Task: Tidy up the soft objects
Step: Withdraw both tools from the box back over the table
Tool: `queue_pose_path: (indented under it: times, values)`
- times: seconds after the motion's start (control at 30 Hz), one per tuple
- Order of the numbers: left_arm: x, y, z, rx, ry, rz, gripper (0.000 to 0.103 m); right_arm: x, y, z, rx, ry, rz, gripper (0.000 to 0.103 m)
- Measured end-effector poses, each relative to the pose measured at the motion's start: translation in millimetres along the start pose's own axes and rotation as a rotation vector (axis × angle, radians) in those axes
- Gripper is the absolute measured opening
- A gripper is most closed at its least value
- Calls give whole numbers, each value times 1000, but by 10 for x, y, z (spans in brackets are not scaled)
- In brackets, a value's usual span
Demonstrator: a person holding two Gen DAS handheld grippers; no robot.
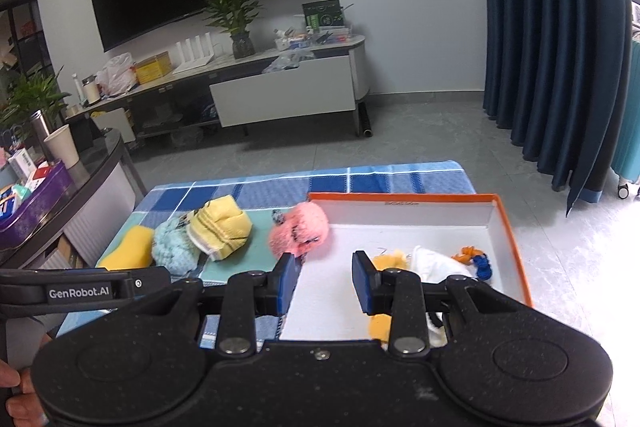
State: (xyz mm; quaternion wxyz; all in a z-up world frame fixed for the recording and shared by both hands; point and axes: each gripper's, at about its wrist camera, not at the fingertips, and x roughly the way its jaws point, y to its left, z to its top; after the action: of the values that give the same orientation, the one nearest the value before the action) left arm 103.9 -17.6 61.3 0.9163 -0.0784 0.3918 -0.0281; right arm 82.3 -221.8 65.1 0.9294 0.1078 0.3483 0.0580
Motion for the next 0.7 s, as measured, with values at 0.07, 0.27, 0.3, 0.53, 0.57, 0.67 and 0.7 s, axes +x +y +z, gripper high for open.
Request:
queue_pose_path:
  times: [0.07,0.27,0.3,0.53,0.57,0.67,0.7]
  values:
    - [-18,82,-14,-14,2,5,87,20,68,-11,-7,6,11,39]
    - [-100,316,-68,-46,-5,36,87,73,254,-41,-31,21,39,39]
    - [-110,355,-79,-53,-5,40,87,83,287,-46,-35,24,44,39]
    - [-152,645,-162,-98,1,78,87,149,492,-83,-62,46,76,39]
    - [-151,681,-175,-104,4,83,87,159,520,-87,-66,50,80,39]
    - [-157,775,-200,-121,11,99,87,202,595,-105,-78,61,89,39]
    - [-161,804,-204,-125,11,102,87,215,620,-108,-80,64,93,39]
